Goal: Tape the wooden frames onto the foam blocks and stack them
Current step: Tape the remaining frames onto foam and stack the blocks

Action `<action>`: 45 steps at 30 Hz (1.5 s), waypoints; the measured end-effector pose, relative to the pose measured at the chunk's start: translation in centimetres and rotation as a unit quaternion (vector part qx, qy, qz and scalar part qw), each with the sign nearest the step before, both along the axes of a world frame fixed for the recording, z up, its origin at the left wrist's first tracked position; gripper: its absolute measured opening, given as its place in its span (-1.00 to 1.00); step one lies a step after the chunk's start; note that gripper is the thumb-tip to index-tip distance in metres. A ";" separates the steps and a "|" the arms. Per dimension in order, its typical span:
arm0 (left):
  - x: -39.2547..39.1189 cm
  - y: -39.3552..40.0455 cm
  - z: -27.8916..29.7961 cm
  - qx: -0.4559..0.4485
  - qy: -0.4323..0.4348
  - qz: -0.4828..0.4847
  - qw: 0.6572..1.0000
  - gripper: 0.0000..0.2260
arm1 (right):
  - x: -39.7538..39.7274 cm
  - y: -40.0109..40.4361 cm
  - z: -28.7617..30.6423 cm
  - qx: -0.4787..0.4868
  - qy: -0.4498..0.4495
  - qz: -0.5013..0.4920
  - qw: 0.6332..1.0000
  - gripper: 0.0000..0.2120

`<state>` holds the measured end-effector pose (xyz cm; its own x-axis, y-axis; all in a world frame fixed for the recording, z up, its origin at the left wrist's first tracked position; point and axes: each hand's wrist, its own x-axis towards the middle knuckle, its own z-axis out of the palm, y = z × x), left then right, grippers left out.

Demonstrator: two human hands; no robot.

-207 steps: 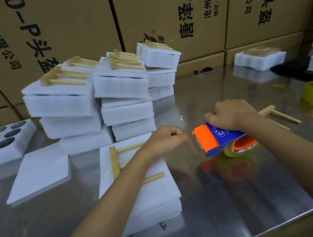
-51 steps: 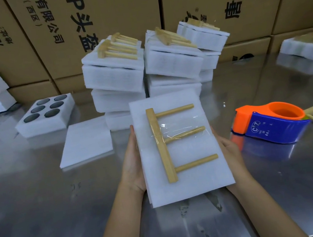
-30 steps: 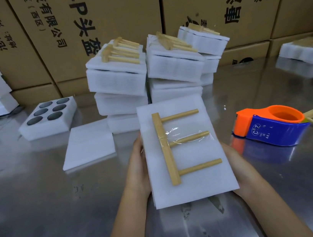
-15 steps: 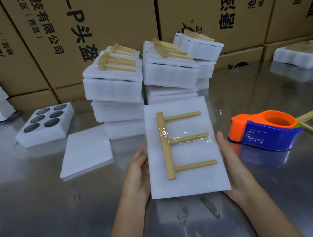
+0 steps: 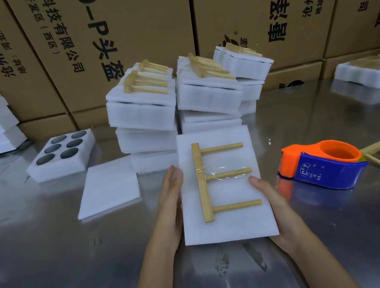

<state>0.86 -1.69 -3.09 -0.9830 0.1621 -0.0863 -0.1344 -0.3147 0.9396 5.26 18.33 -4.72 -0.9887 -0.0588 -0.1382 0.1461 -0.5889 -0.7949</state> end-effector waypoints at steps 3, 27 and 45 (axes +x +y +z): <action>-0.2 0.6 0.0 -0.073 0.022 -0.009 0.997 -0.08 | -0.5 0.1 -0.4 -0.002 0.006 0.003 1.000 -0.53; 1.2 1.4 0.9 -0.029 0.108 0.057 0.992 -0.37 | -0.7 0.4 0.9 0.139 -0.025 -0.038 0.989 -0.44; -11.0 -2.7 22.5 -0.107 0.246 0.147 0.952 -0.88 | -12.9 -4.7 23.6 0.084 0.075 -0.086 0.990 -0.84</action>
